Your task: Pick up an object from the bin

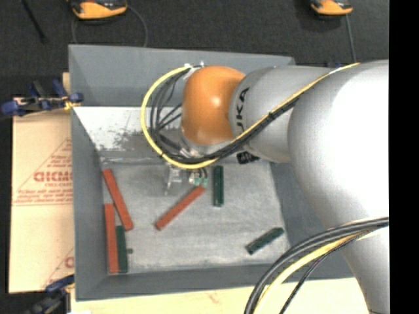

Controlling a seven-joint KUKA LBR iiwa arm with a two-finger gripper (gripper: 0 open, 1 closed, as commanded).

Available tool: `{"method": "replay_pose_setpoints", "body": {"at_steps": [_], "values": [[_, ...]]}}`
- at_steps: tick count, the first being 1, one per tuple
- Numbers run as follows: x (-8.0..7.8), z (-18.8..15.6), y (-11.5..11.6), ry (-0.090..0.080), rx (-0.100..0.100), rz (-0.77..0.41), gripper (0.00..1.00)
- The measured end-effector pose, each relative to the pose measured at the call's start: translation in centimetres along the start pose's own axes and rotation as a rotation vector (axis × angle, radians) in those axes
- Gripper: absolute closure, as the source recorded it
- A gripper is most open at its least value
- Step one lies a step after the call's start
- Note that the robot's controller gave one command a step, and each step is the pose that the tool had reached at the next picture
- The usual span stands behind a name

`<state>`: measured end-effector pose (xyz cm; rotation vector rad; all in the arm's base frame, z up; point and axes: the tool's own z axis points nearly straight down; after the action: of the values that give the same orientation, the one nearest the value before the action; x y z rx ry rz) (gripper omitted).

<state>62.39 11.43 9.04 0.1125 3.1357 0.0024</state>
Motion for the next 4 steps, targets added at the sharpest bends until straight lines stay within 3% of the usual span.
{"method": "replay_pose_setpoints", "body": {"at_steps": [1, 2, 3, 4], "values": [[0.0, 0.0, 0.0, 0.000, 0.000, 0.001, 0.00], [4.7, 2.0, -7.0, 0.004, 0.004, -0.217, 0.00], [4.6, 1.9, -6.8, 0.001, 0.001, -0.215, 1.00], [4.1, -11.2, -7.8, -0.008, 0.003, -0.264, 1.00]]}}
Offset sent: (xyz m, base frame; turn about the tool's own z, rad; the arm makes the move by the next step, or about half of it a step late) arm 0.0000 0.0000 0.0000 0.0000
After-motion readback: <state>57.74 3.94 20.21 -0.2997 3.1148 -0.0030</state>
